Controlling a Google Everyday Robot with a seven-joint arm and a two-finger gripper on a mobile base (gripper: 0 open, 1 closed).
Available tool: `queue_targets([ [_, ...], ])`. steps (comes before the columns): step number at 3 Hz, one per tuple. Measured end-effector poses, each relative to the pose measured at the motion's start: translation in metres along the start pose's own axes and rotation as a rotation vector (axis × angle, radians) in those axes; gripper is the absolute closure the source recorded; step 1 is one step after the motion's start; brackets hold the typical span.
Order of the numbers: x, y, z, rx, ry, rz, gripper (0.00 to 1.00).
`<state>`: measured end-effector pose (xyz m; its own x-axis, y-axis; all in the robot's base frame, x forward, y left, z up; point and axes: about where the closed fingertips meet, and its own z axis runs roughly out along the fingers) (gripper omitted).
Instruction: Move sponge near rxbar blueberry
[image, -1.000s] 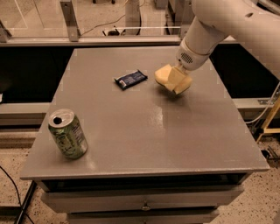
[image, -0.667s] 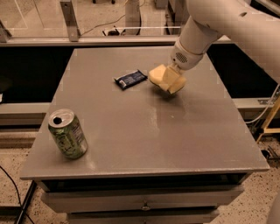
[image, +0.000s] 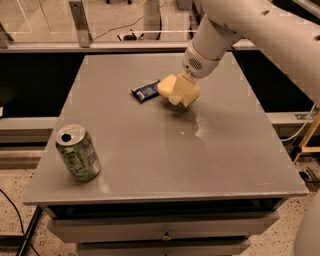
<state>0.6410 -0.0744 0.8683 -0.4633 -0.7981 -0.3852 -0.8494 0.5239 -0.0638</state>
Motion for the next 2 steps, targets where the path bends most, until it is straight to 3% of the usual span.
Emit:
queue_targets([
  [1, -0.006, 0.005, 0.007, -0.028, -0.01, -0.021, 0.0],
  [2, 0.008, 0.005, 0.003, -0.049, -0.014, -0.029, 0.0],
])
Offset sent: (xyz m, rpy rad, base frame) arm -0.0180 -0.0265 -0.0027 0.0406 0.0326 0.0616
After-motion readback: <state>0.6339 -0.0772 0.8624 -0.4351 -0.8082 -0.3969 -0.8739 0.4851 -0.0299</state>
